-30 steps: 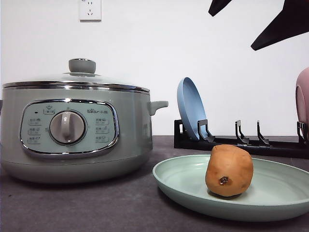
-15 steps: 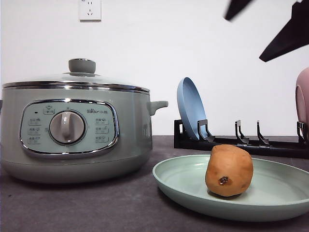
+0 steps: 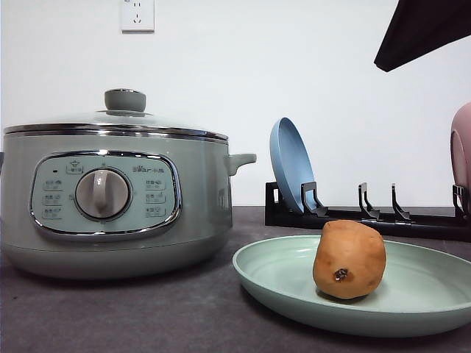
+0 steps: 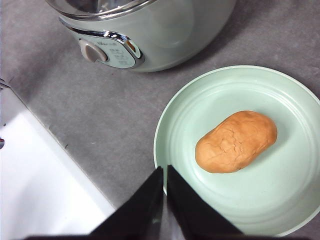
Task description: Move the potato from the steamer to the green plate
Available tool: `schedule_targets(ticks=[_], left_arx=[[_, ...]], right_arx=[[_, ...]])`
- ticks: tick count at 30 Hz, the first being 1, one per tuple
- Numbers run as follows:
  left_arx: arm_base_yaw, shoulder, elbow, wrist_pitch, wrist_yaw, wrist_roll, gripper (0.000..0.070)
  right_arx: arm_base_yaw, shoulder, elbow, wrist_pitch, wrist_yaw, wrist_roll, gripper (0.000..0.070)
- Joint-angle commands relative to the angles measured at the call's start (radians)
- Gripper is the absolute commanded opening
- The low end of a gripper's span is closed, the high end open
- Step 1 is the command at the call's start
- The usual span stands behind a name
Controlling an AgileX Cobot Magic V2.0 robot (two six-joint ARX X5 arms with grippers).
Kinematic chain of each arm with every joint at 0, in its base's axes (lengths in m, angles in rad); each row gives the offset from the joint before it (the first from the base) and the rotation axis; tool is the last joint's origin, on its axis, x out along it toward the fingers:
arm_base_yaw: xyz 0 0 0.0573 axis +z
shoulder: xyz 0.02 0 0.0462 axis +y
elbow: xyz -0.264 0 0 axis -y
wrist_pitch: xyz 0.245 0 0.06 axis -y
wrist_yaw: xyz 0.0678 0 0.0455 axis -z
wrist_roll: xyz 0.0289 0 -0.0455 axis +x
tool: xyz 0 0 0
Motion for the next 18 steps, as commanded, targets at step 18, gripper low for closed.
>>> schedule_targets(ticks=[18], left_arx=[[0.089,-0.128,-0.010,0.219,-0.012,0.085,0.0000]], right_arx=[[0.005,0.006,0.016,0.006,-0.003,-0.005,0.0000]])
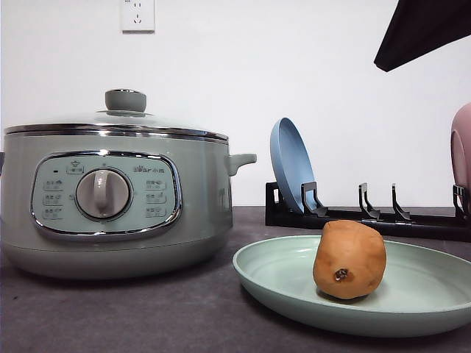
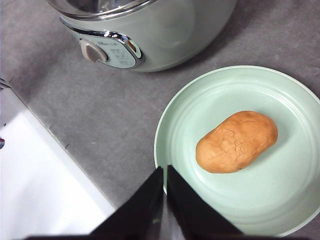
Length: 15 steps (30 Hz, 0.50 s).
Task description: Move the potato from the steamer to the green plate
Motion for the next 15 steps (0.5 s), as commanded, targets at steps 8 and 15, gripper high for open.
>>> schedule_targets(ticks=[8,15], left_arx=[[0.255,-0.400,-0.373,0.644,-0.054,0.032,0.0000],[0.389,-0.722,-0.834,1.014,-0.227,0.030,0.0000]], right_arx=[[0.005,0.006,0.016,0.005,-0.003,-0.006,0.0000],[0.005,0.006,0.016,0.005,-0.003,-0.006,0.0000]])
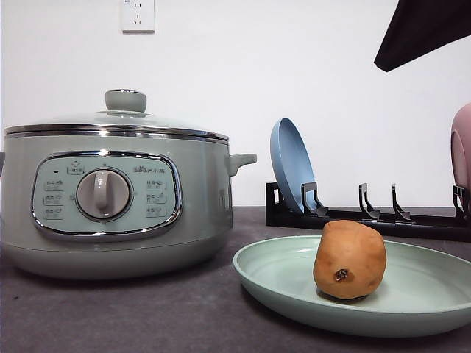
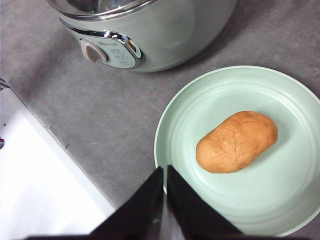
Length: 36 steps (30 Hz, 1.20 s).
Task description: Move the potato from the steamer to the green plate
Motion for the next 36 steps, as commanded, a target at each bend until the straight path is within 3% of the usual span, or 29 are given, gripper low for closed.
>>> schedule_targets(ticks=[1,8,17,36], left_arx=[[0.016,-0.067,-0.117,0.071,-0.015,0.008,0.0000],[0.057,-0.265,-0.424,0.128,-0.018,0.004,0.0000],[0.057,-0.384,-0.677,0.128,-0.019,-0.003,0.0000],[0.057,-0.512,-0.931,0.126,-0.018,-0.002,0.0000]], right_arx=[[0.005,0.006,0.016,0.005,-0.003,-0.005,0.0000],[0.005,0.006,0.016,0.005,-0.003,-0.005,0.0000],[0.005,0.006,0.016,0.005,-0.003,-0.005,0.0000],[0.005,0.006,0.016,0.006,-0.003,-0.005,0.0000]])
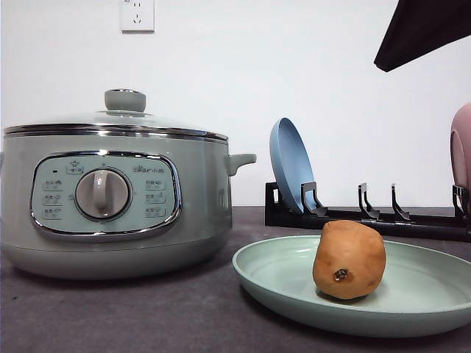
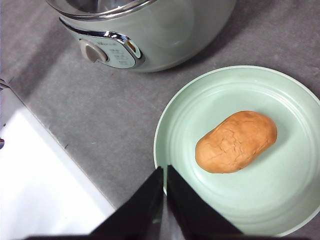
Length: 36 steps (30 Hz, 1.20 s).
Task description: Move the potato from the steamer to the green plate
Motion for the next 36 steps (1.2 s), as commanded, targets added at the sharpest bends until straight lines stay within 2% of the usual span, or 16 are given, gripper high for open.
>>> schedule_targets(ticks=[1,7,28,32,36], left_arx=[[0.002,-0.003,-0.021,0.002,-0.003,-0.002,0.0000],[0.002,-0.003,-0.021,-0.051,-0.003,-0.003,0.0000],[0.002,-0.003,-0.021,-0.044,-0.003,-0.002,0.0000],[0.002,-0.003,-0.021,-0.044,-0.003,-0.002,0.0000],[0.002,-0.003,-0.021,-0.044,-0.003,-0.002,0.0000]], right_arx=[[0.005,0.006,0.016,0.006,-0.003,-0.005,0.0000],[0.005,0.006,0.016,0.011,-0.003,-0.005,0.0000],[0.005,0.006,0.016,0.011,-0.003,-0.006,0.0000],[-0.011,-0.017,0.016,0.011,0.015,-0.037,0.0000],[-0.086,-0.083,0.015,0.033,0.015,-0.132,0.0000]])
